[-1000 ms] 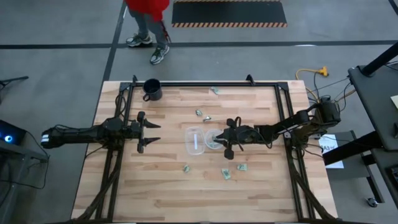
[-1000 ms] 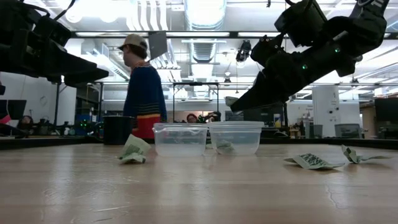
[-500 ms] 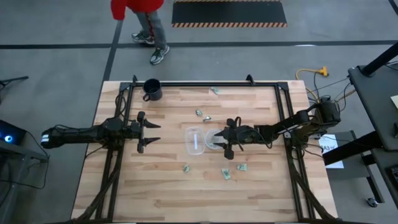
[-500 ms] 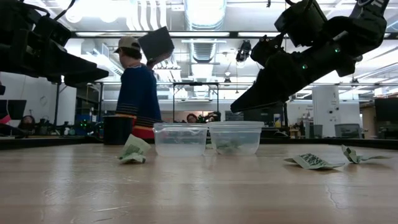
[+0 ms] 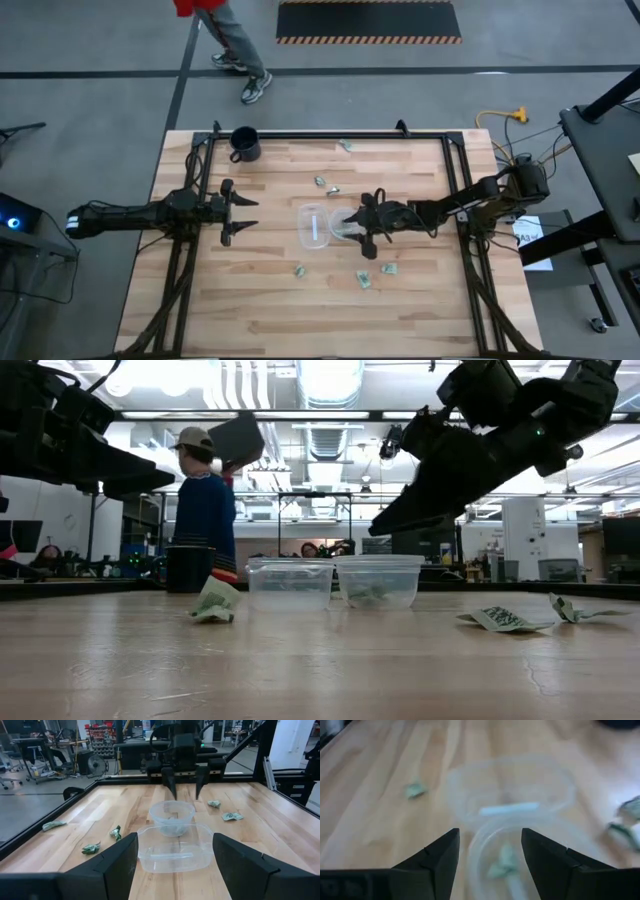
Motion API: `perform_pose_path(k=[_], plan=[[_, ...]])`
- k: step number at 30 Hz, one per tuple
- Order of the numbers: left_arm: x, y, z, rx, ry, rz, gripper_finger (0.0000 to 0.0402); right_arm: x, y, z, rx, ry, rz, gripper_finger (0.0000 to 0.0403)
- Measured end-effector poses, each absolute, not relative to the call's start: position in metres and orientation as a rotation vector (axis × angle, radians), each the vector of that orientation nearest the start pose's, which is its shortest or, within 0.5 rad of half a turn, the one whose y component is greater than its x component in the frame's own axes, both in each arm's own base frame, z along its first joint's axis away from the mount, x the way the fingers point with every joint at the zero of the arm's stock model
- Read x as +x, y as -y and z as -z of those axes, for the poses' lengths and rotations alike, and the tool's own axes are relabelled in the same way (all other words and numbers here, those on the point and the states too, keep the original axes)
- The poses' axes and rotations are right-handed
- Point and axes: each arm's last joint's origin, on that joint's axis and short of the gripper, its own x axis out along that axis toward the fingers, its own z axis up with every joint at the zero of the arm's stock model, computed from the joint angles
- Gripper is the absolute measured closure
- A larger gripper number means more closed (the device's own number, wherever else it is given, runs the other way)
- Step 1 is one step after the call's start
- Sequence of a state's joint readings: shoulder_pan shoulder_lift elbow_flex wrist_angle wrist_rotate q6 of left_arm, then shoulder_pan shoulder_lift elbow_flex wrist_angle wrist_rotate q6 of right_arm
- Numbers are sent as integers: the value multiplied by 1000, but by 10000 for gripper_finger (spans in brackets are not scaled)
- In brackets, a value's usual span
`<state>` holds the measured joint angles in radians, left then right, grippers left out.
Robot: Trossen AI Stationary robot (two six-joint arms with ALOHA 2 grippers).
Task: Pick and place Stevia / Truvia into bins
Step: Put the green stevia packet into the right transparent container
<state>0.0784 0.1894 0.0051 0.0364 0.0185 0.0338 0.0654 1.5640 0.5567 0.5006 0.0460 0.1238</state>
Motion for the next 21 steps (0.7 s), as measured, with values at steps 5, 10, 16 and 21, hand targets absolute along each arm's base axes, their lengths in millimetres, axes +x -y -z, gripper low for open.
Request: perform_pose_path(k=[5, 10, 16, 21], plan=[[108, -8, -153, 27, -148, -57, 162, 282, -20, -153, 139, -662, -43, 197], [108, -8, -153, 26, -150, -57, 162, 279, -24, -167, 180, -803, -38, 197], [108, -8, -153, 27, -149, -57, 162, 278, -38, -180, 189, -817, -89, 197], [108, -8, -153, 26, -151, -57, 162, 274, -47, -184, 176, -817, -122, 197]])
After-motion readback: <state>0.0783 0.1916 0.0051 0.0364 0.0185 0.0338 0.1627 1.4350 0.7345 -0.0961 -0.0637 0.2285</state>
